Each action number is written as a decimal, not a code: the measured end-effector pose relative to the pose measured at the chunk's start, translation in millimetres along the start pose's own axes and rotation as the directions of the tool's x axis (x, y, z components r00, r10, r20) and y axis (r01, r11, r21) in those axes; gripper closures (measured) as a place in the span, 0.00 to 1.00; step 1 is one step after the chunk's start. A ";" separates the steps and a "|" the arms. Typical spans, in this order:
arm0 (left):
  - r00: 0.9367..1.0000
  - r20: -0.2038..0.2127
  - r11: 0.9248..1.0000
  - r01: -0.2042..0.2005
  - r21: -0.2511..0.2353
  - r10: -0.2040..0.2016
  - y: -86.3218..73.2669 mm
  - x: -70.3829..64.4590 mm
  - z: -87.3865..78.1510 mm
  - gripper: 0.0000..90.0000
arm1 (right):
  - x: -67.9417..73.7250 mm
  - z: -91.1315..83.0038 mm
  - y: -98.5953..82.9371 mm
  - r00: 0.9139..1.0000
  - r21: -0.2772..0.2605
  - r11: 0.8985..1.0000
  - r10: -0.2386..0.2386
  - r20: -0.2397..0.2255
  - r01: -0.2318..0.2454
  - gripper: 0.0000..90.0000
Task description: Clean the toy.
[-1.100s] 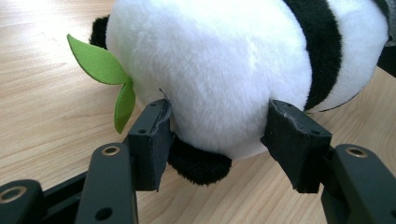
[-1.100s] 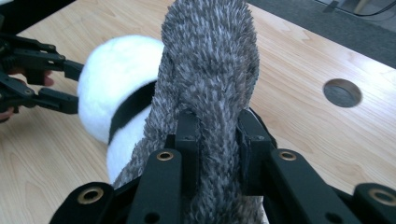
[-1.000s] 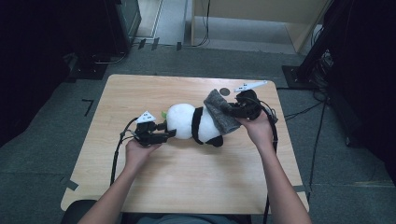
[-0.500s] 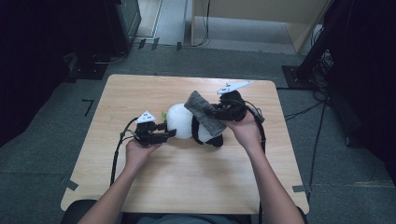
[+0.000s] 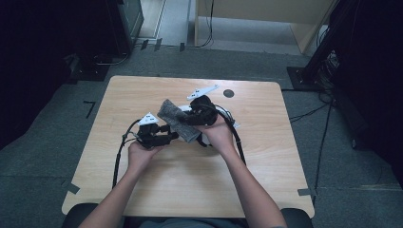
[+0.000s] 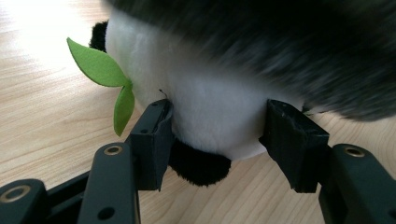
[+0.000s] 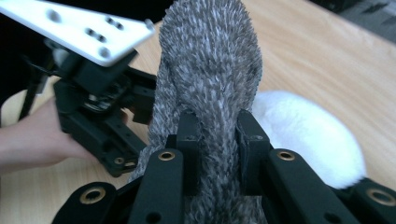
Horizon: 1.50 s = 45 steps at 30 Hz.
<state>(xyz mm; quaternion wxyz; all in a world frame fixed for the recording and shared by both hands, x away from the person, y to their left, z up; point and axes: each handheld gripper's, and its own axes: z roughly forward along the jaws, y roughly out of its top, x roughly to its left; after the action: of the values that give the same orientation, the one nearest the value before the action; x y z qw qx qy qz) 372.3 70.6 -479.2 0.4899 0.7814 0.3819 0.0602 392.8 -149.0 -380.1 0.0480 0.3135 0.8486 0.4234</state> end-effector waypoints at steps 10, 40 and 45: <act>1.000 0.008 1.000 0.012 0.003 -0.013 0.7 1.1 1.4 0.46 | -12.5 -8.4 -16.5 0.999 0.023 1.000 0.020 0.042 -0.021 0.84; 1.000 0.013 1.000 0.010 0.005 -0.010 0.9 1.7 1.6 0.46 | -41.3 -85.8 -64.1 0.983 -0.027 0.997 0.079 0.165 -0.075 0.83; 1.000 0.015 1.000 0.012 0.004 -0.012 0.7 1.7 2.0 0.46 | -45.4 -94.1 -72.1 0.980 -0.035 0.994 0.107 0.171 -0.102 0.83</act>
<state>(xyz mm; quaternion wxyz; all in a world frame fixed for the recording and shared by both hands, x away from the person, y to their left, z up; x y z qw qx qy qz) 374.8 70.2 -480.1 0.4914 0.7804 0.3833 0.0507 361.0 -271.9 -382.6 0.1030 0.3925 0.8179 0.4078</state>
